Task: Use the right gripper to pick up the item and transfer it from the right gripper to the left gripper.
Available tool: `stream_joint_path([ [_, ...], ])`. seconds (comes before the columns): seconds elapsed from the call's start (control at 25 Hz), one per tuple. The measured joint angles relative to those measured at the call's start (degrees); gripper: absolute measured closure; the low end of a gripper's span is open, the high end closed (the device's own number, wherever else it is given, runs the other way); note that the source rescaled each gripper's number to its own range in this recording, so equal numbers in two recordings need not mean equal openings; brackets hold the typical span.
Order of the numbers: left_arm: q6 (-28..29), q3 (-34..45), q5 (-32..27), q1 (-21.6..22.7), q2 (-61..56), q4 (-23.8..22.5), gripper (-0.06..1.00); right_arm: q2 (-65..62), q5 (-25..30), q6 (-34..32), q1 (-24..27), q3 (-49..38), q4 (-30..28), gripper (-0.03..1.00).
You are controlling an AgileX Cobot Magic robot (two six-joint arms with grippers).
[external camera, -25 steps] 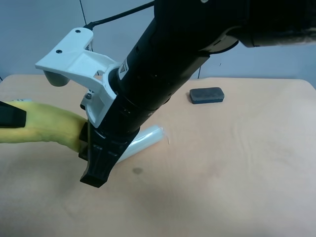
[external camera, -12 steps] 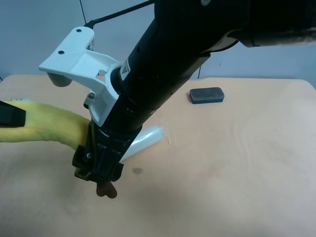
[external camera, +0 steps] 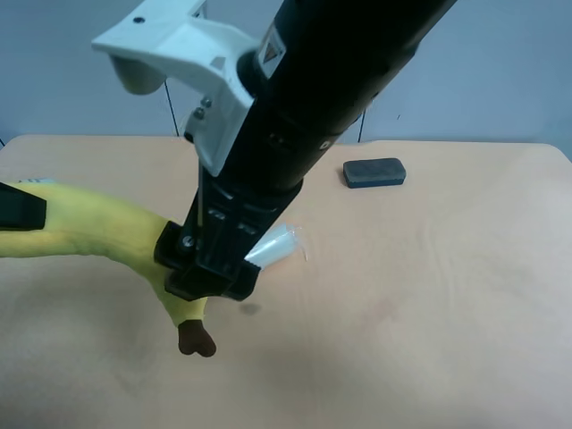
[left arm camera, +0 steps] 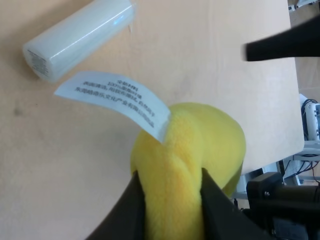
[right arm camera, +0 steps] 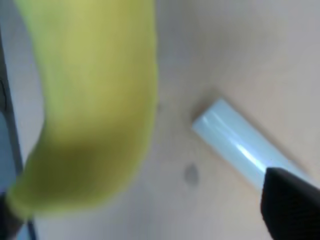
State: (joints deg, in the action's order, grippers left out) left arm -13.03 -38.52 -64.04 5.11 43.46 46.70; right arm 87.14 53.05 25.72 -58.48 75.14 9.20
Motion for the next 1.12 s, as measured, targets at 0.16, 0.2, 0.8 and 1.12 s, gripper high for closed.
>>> stream_joint_path([
  [0.16,0.0,0.0,0.0,0.0,0.0,-0.1,0.94,-3.6,9.3,-5.3,0.0,0.0,-2.2,-0.03],
  [0.2,0.0,0.0,0.0,0.0,0.0,-0.1,0.94,-4.5,11.5,-6.5,0.0,0.0,-2.5,-0.03],
  [0.8,-0.2,0.0,0.0,0.0,0.0,-0.1,0.94,-14.7,16.1,-14.0,0.0,-19.8,-3.0,-0.03],
  [1.12,-0.2,0.0,0.0,0.0,0.0,-0.1,0.94,-27.9,15.3,-16.0,0.0,-32.8,-3.0,-0.03],
])
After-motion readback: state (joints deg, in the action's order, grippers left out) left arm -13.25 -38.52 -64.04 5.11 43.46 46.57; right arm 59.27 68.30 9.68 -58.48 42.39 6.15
